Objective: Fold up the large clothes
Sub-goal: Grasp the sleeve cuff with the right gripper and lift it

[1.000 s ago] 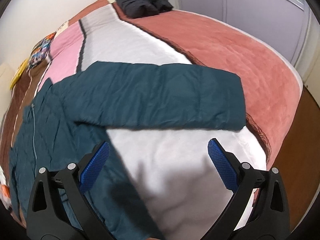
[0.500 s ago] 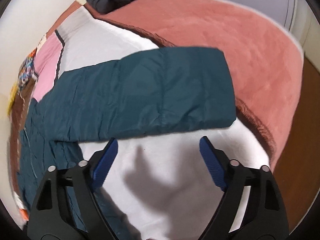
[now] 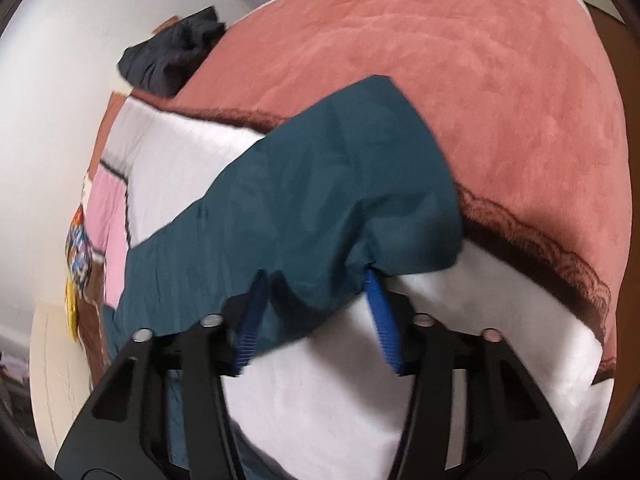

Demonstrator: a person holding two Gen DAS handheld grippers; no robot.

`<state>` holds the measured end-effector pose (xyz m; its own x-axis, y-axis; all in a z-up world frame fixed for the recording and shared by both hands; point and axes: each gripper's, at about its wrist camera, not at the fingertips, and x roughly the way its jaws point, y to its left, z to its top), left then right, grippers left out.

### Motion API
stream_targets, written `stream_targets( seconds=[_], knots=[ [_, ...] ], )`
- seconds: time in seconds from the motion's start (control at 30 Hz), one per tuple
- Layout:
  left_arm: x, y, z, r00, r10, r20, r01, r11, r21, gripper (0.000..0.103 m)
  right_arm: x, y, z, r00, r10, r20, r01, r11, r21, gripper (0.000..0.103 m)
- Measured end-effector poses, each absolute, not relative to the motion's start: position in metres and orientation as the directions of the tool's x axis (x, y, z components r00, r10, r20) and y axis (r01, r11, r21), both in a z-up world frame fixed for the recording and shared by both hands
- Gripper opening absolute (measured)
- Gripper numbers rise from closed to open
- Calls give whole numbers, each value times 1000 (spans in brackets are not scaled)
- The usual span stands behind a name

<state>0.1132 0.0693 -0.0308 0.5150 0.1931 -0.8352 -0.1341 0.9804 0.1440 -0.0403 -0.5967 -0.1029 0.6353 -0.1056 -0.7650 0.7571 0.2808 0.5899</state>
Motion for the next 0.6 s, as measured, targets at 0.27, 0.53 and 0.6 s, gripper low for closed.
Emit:
stream_targets(
  seconds=[0.27,0.53,0.6],
  knots=[
    [111,65,-32,521,190,-832,-115,982,153,76,-57,-593,-124,729,-15,-684,684,63,727,49],
    [106,61,-31,525,178,-832,-103,984,145,76,-33,-607,-117,709,-107,-697,705,134,696,11],
    [105,61,-31,525,176,-833,-99,984,146,76,-27,-605,-102,701,-153,-696,711,217,668,8]
  ],
)
